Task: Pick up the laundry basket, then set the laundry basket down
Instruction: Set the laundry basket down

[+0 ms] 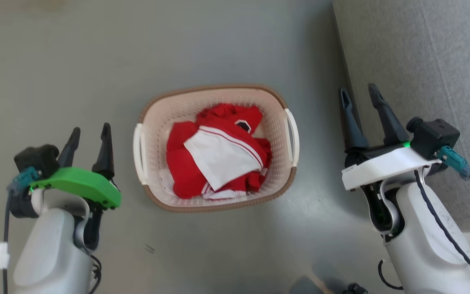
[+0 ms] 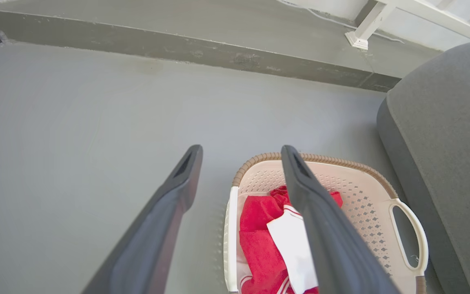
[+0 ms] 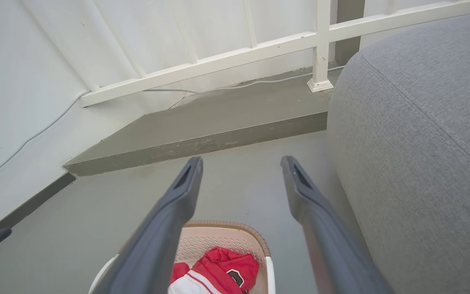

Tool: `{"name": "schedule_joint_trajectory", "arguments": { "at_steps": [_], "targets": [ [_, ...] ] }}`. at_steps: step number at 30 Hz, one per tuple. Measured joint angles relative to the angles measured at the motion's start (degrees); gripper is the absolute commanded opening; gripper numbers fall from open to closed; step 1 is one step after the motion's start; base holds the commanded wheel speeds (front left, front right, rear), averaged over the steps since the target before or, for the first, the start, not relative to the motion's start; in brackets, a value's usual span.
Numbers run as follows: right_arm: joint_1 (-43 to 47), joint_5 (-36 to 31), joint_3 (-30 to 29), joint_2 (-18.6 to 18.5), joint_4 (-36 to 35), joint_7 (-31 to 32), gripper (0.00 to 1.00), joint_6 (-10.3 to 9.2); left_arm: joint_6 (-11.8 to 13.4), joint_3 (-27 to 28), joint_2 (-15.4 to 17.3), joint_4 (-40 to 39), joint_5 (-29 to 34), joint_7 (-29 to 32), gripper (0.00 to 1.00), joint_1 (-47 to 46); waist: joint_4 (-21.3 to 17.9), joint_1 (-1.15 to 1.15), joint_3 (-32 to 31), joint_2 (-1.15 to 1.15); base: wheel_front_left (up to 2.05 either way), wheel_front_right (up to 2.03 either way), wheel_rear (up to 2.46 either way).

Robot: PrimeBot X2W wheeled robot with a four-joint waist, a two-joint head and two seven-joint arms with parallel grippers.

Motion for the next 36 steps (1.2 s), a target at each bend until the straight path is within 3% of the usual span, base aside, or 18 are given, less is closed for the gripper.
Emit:
{"name": "schedule_joint_trajectory", "arguments": {
  "at_steps": [27,36],
  "targets": [
    [-4.6,4.3,5.5,0.3,-2.5,0.0,1.00,-0.59,-0.6,-6.7,3.6,18.4,-0.6,9.0,1.00,-13.7,-6.5,0.00,12.9,0.00,0.00,0.00,0.00],
    [-5.8,5.6,7.1,0.3,-3.6,0.0,1.00,-1.22,-0.6,-5.9,5.8,23.7,-1.8,12.7,1.00,-17.5,-8.2,0.00,15.7,0.00,0.00,0.00,0.00]
  ]
}}
